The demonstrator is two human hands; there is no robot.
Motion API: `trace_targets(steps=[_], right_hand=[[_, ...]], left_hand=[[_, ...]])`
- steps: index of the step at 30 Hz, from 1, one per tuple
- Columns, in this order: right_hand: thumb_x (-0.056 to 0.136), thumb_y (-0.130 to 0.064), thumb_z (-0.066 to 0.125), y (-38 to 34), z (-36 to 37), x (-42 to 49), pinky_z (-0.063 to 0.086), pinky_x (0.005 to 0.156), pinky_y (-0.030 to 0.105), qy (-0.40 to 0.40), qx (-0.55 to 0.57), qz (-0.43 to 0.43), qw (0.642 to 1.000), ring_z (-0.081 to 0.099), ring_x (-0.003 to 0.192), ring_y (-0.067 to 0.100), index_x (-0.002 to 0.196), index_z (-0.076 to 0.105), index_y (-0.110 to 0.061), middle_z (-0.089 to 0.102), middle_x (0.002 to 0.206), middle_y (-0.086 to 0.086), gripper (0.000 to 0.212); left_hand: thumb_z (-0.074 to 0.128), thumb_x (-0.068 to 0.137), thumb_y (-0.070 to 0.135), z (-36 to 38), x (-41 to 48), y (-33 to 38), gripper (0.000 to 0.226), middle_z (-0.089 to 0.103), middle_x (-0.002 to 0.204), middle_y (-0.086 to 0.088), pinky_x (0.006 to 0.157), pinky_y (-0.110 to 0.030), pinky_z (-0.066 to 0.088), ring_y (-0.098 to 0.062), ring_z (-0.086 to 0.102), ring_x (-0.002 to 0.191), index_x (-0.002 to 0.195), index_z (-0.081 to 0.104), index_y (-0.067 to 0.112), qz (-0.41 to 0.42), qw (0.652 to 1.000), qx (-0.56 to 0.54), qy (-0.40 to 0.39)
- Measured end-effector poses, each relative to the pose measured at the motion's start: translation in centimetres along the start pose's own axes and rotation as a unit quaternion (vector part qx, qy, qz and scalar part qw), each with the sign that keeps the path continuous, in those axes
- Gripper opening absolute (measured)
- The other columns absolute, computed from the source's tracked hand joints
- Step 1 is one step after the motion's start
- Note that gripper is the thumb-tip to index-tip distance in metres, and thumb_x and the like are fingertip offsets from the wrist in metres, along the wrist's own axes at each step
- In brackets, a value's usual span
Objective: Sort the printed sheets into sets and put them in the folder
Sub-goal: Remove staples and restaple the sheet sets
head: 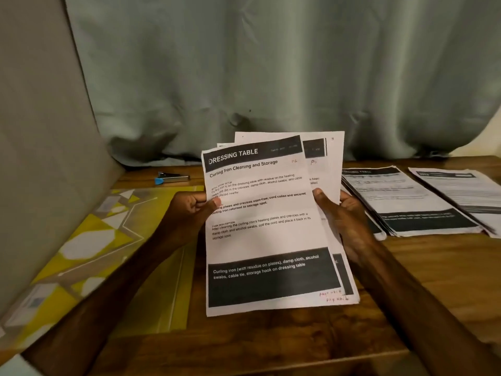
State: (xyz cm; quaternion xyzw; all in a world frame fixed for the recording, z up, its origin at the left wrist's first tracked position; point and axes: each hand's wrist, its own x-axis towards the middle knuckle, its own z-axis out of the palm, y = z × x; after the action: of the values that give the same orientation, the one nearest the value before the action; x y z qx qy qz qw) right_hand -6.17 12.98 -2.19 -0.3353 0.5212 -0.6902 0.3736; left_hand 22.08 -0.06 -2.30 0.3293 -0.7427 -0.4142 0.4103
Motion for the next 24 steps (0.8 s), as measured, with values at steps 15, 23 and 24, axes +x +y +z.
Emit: trace_targets(steps=[15, 23, 24], right_hand=[[0.098, -0.025, 0.065, -0.8, -0.3, -0.2, 0.063, 0.059, 0.033, -0.064, -0.121, 0.041, 0.990, 0.078, 0.082, 0.026, 0.111, 0.068, -0.019, 0.080, 0.099, 0.002, 0.015], [0.080, -0.015, 0.085, 0.4, -0.9, -0.8, 0.064, 0.067, 0.038, 0.047, -0.152, -0.058, 0.986, 0.078, 0.080, 0.023, 0.101, 0.078, -0.011, 0.080, 0.093, 0.002, 0.022], [0.079, -0.013, 0.086, 0.4, -0.9, -0.8, 0.064, 0.063, 0.035, 0.060, -0.145, -0.060, 0.986, 0.078, 0.077, 0.022, 0.099, 0.078, -0.009, 0.080, 0.090, 0.002, 0.022]], left_hand=[[0.068, 0.094, 0.019, -1.3, 0.2, -0.6, 0.030, 0.077, 0.111, -0.005, 0.082, -0.045, 0.062, -0.029, 0.076, 0.096, 0.123, 0.069, 0.014, -0.116, 0.986, -0.116, -0.034], [0.069, 0.094, 0.017, -0.3, 0.0, -1.1, 0.024, 0.077, 0.102, 0.008, 0.068, -0.027, 0.062, -0.017, 0.077, 0.087, 0.118, 0.071, 0.016, -0.093, 0.995, -0.047, 0.002], [0.069, 0.094, 0.017, -0.2, 0.0, -1.1, 0.024, 0.077, 0.098, 0.012, 0.067, -0.025, 0.062, -0.016, 0.077, 0.086, 0.117, 0.071, 0.016, -0.088, 0.995, -0.040, 0.005]])
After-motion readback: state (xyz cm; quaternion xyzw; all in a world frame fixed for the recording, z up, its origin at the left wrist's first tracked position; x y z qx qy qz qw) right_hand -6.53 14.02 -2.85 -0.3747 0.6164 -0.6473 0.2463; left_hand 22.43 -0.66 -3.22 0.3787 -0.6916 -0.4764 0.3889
